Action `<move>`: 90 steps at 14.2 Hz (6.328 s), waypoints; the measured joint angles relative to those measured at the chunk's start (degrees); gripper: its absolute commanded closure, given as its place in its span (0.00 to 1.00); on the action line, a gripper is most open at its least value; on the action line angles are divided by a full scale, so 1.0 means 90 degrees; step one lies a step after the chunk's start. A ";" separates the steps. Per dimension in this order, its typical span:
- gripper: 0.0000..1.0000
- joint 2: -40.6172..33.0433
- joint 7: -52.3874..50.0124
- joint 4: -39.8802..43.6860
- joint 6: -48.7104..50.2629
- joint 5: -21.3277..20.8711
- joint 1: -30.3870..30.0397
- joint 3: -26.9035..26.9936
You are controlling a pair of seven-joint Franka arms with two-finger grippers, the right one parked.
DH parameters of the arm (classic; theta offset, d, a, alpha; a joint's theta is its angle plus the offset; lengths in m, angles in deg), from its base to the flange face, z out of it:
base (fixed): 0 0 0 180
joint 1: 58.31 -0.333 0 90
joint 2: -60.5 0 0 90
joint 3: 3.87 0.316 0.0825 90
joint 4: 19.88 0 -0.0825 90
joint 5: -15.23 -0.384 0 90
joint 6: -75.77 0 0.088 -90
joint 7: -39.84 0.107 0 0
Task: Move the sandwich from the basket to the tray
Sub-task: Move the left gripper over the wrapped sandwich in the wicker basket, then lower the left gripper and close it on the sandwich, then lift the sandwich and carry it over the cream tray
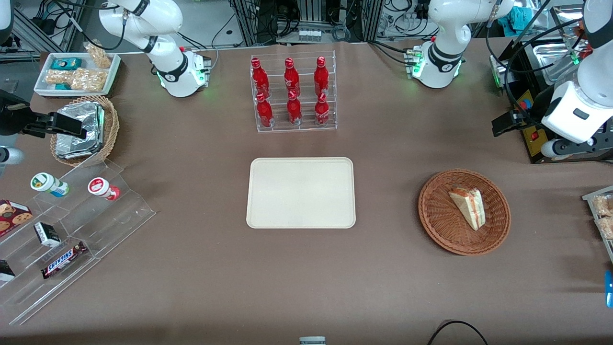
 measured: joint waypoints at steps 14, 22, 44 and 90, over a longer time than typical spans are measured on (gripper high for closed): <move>0.00 0.0921 -0.0165 -0.0582 -0.0946 -0.0001 -0.0961 0.0159; 0.00 0.1002 -0.0231 -0.3276 -0.4703 0.0068 -0.1250 0.0196; 0.00 0.2068 -0.0358 -0.3236 -0.5320 0.0504 -0.0957 0.0089; 0.60 0.4549 -0.3284 0.0357 -0.5181 -0.0051 0.4415 0.0039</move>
